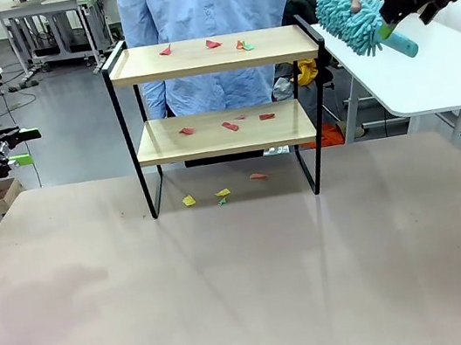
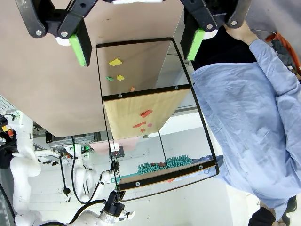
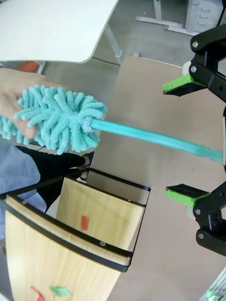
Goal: Clean the shelf.
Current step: Pick up the Duster handed by the human.
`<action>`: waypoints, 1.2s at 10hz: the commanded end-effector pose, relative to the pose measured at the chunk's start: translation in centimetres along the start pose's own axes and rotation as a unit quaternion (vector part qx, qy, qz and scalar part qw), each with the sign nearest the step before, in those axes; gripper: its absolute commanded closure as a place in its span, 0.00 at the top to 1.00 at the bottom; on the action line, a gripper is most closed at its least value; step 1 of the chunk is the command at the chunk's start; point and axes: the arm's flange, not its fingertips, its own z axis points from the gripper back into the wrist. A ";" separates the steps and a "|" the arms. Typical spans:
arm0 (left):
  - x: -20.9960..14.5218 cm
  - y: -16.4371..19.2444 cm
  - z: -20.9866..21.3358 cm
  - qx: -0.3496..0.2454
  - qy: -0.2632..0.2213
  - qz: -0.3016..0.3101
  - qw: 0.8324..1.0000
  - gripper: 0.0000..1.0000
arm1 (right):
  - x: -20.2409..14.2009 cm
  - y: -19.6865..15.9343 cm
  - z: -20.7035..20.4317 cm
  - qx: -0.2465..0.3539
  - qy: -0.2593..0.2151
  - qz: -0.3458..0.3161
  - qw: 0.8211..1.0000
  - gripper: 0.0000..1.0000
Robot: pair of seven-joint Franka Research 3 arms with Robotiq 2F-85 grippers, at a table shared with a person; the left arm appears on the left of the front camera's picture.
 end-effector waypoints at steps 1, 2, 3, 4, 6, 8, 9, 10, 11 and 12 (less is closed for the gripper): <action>0.1 -0.2 -0.1 -0.003 0.002 -0.006 1.000 1.00 | -0.2 0.6 -1.5 -0.021 -0.004 -0.016 1.000 1.00; 0.1 -0.2 -0.1 -0.003 0.002 -0.006 1.000 1.00 | -0.2 0.6 -1.9 -0.022 -0.001 -0.018 1.000 1.00; 0.1 -0.2 -0.1 -0.003 0.002 -0.006 1.000 1.00 | -0.2 0.5 -2.2 -0.020 -0.001 -0.020 1.000 1.00; 0.1 -0.2 -0.1 -0.003 0.002 -0.006 1.000 1.00 | -0.3 0.4 -2.3 -0.021 -0.003 -0.021 1.000 0.42; 0.1 -0.2 -0.1 -0.003 0.002 -0.006 1.000 1.00 | -0.4 0.3 -2.3 -0.023 0.004 -0.024 0.999 0.00; 0.1 -0.2 -0.1 -0.003 0.002 -0.006 1.000 1.00 | -0.4 0.3 -2.3 -0.027 0.006 -0.025 0.999 0.00; 0.1 -0.2 -0.1 -0.003 0.002 -0.006 1.000 1.00 | -0.3 0.3 -2.4 -0.030 0.008 -0.027 0.999 0.15; 0.1 -0.2 -0.1 -0.003 0.002 -0.006 1.000 1.00 | -0.3 0.2 -2.4 -0.032 0.010 -0.027 0.999 0.06; 0.1 -0.2 -0.1 -0.003 0.002 -0.006 1.000 1.00 | -0.3 0.2 -2.4 -0.035 0.015 -0.030 0.999 0.00; 0.1 -0.2 -0.1 -0.003 0.002 -0.006 1.000 1.00 | -0.4 0.2 -2.4 -0.042 0.018 -0.035 0.998 0.00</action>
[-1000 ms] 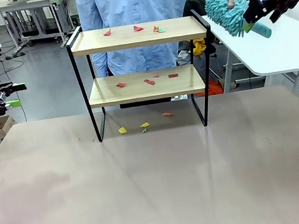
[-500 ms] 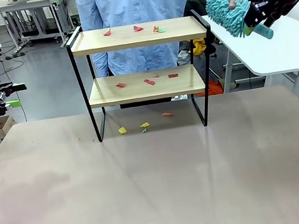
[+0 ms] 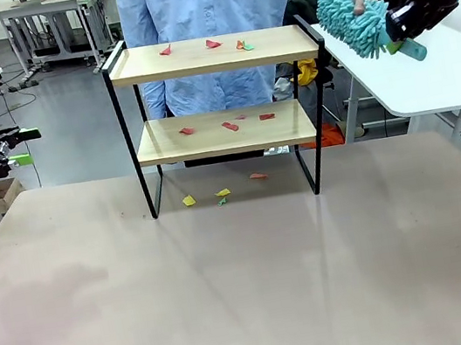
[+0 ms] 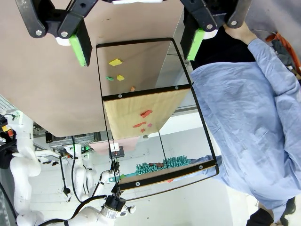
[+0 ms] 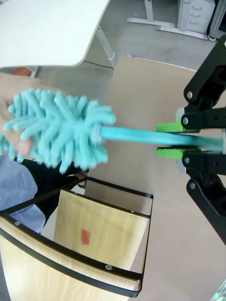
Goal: Clean the shelf.
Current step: Pick up the Duster handed by the human.
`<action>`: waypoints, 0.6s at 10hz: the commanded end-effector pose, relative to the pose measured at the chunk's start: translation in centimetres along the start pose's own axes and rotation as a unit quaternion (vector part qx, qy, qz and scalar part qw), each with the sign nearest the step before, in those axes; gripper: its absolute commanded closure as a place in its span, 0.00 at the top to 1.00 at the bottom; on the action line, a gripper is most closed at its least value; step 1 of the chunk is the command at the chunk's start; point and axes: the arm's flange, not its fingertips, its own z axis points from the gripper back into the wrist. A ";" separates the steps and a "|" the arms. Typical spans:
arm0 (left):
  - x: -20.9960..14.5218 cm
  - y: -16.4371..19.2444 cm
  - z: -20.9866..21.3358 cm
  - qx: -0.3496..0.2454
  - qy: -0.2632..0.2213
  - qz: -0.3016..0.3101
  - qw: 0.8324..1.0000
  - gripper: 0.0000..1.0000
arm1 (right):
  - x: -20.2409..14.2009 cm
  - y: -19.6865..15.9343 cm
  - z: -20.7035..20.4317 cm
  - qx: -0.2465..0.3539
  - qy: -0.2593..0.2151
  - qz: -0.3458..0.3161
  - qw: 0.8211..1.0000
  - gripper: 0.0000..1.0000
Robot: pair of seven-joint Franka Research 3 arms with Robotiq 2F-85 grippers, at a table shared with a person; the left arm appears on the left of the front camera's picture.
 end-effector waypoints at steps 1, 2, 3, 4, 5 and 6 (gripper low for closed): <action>0.1 -0.2 -0.1 -0.003 0.002 -0.006 1.000 1.00 | -0.1 0.5 -0.1 -0.033 0.009 -0.021 0.999 0.00; 0.1 -0.2 -0.1 -0.003 0.002 -0.006 1.000 1.00 | -0.1 0.5 -0.1 -0.039 0.015 -0.027 0.999 0.00; 0.1 -0.2 -0.1 -0.003 0.002 -0.006 1.000 1.00 | -0.1 0.4 -0.2 -0.042 0.022 -0.033 0.998 0.00; 0.1 -0.2 -0.1 -0.003 0.002 -0.006 1.000 1.00 | -0.2 0.3 -0.2 -0.042 0.024 -0.037 0.998 0.00; 0.1 -0.2 -0.1 -0.003 0.002 -0.006 1.000 1.00 | -0.2 0.2 -0.2 -0.031 0.014 -0.037 0.999 0.00; 0.1 -0.2 -0.1 -0.003 0.002 -0.006 1.000 1.00 | -0.3 0.1 0.0 -0.049 0.001 -0.006 0.999 0.00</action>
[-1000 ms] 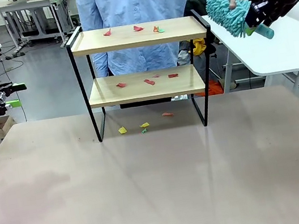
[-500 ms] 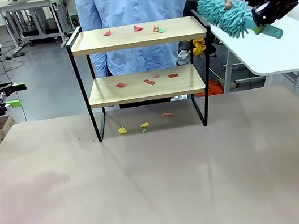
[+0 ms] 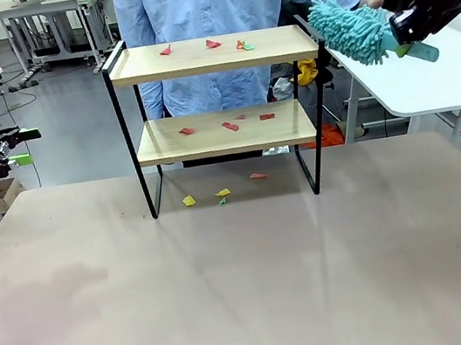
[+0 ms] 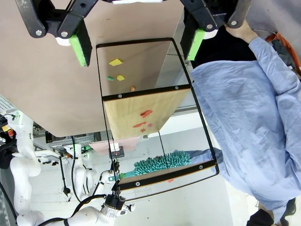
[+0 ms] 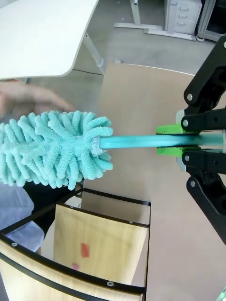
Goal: Clean the shelf.
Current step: Pick up the Duster handed by the human, then clean the specific section of the Shelf indicated by the human with the Duster.
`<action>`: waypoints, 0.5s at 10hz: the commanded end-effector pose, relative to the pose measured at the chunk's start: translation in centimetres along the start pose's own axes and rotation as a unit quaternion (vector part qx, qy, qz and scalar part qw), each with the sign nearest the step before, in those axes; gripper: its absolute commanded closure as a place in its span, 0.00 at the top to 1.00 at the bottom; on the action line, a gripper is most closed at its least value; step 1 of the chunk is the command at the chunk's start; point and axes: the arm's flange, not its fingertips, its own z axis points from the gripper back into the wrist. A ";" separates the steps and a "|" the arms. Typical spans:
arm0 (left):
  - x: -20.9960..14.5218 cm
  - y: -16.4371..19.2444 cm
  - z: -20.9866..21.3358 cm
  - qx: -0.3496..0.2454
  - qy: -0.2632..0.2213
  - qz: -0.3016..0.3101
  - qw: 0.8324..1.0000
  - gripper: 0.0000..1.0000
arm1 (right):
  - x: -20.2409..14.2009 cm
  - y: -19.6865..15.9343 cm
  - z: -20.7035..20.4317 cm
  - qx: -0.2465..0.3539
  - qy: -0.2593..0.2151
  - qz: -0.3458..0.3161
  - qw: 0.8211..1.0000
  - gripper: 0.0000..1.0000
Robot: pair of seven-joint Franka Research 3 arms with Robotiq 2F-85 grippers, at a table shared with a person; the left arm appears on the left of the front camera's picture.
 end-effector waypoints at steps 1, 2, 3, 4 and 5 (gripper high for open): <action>0.1 -0.2 -0.1 -0.003 0.002 -0.006 1.000 1.00 | 0.0 0.0 0.0 0.004 0.001 -0.005 1.000 0.00; 0.1 -0.2 -0.1 -0.003 0.002 -0.006 1.000 1.00 | 0.0 0.0 0.0 0.004 0.001 -0.005 1.000 0.00; 0.1 -0.2 -0.1 -0.003 0.002 -0.006 1.000 1.00 | 0.0 0.0 0.0 0.004 0.001 -0.005 1.000 0.00; 0.1 -0.2 -0.1 -0.003 0.002 -0.006 1.000 1.00 | 0.0 0.0 0.0 0.004 0.001 -0.005 1.000 0.00; 0.1 -0.2 -0.1 -0.003 0.002 -0.006 1.000 1.00 | 0.0 0.0 0.0 0.004 0.001 -0.005 1.000 0.00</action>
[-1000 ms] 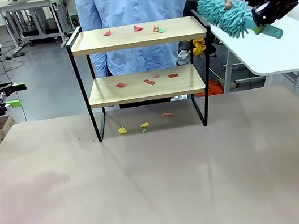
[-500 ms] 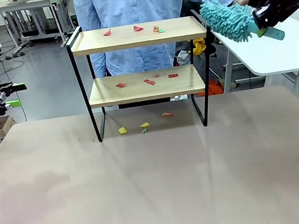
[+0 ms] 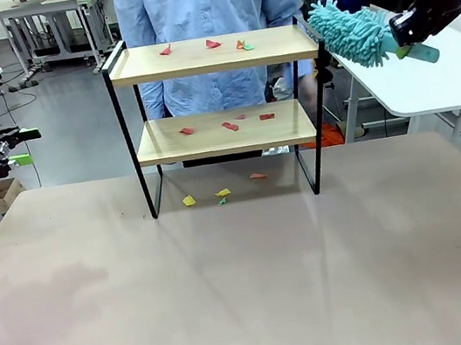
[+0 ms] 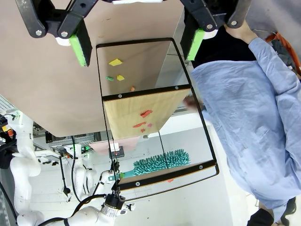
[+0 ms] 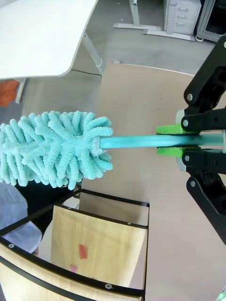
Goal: Clean the shelf.
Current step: Clean the specific section of the Shelf indicated by the human with the Duster.
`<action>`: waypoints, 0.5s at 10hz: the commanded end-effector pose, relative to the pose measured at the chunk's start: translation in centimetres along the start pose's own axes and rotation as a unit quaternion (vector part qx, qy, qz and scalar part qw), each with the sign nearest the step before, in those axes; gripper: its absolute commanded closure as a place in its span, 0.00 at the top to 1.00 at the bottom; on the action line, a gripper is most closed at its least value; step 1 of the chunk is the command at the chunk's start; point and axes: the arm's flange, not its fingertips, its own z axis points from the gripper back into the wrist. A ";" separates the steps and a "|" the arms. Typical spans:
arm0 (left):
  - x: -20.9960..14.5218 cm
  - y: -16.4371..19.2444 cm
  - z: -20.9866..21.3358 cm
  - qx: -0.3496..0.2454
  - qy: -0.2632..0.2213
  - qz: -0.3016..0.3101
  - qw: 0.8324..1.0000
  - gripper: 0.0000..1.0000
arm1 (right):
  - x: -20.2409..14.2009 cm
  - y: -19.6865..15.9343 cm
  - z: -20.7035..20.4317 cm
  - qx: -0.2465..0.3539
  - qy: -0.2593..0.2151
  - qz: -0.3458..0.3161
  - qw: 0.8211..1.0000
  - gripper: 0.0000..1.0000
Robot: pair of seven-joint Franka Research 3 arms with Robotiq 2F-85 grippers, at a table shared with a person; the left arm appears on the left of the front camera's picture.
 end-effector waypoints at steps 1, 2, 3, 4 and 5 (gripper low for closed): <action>0.1 -0.2 -0.1 -0.003 0.002 -0.006 1.000 1.00 | 0.1 0.0 0.2 0.003 -0.004 -0.005 1.000 0.00; 0.1 -0.2 -0.1 -0.003 0.002 -0.006 1.000 1.00 | 0.1 0.0 0.2 0.003 -0.004 -0.005 1.000 0.00; 0.1 -0.2 -0.1 -0.003 0.002 -0.006 1.000 1.00 | 0.1 0.0 0.2 0.003 -0.004 -0.005 1.000 0.00; 0.1 -0.2 -0.1 -0.003 0.002 -0.006 1.000 1.00 | 0.1 0.0 0.2 0.003 -0.004 -0.005 1.000 0.00; 0.1 -0.2 -0.1 -0.003 0.002 -0.006 1.000 1.00 | 0.0 0.0 0.0 0.000 0.000 0.000 1.000 0.13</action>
